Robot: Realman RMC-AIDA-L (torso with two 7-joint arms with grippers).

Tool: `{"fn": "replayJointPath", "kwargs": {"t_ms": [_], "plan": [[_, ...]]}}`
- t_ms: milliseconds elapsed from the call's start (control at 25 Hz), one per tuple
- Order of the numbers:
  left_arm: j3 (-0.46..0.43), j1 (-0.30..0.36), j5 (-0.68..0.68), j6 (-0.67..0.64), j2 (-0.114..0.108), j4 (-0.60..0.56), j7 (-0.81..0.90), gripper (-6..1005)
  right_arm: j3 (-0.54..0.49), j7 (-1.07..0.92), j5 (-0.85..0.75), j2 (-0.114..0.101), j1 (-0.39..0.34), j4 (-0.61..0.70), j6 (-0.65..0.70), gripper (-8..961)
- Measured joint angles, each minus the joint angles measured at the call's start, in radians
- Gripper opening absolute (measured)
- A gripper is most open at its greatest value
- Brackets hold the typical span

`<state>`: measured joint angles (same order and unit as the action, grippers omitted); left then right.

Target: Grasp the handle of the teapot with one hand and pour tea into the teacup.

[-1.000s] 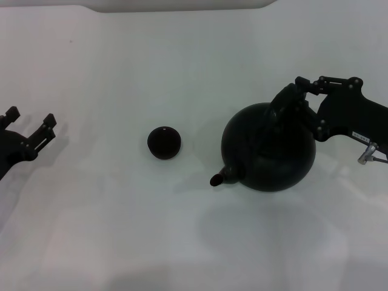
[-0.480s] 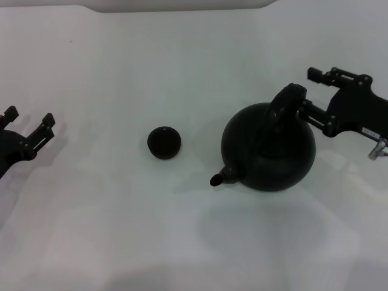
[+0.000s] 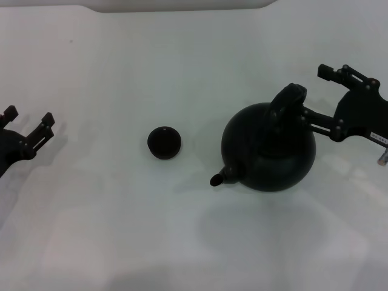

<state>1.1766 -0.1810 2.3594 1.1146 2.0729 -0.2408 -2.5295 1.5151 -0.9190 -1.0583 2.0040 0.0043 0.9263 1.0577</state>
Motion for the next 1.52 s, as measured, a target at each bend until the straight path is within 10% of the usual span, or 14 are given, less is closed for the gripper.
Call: {"fn": "replayJointPath", "kwargs": {"t_ms": [440,1040,1520], "plan": [[-0.057,0.000,0.001,-0.012,-0.001,-0.004,-0.001,834,-0.243,0.021,-0.010,-0.002,-0.013,-0.163,0.129,871],[-0.334,0.010,0.002,0.141,-0.004,-0.063,-0.042,835,-0.942,0.452,0.065,0.007,0.151,-0.620,0.226,864],[-0.360,0.002,-0.004,0.179,-0.001,-0.075,-0.077,834,-1.009,0.531,0.106,0.009,0.169,-0.676,0.285,864]]}}
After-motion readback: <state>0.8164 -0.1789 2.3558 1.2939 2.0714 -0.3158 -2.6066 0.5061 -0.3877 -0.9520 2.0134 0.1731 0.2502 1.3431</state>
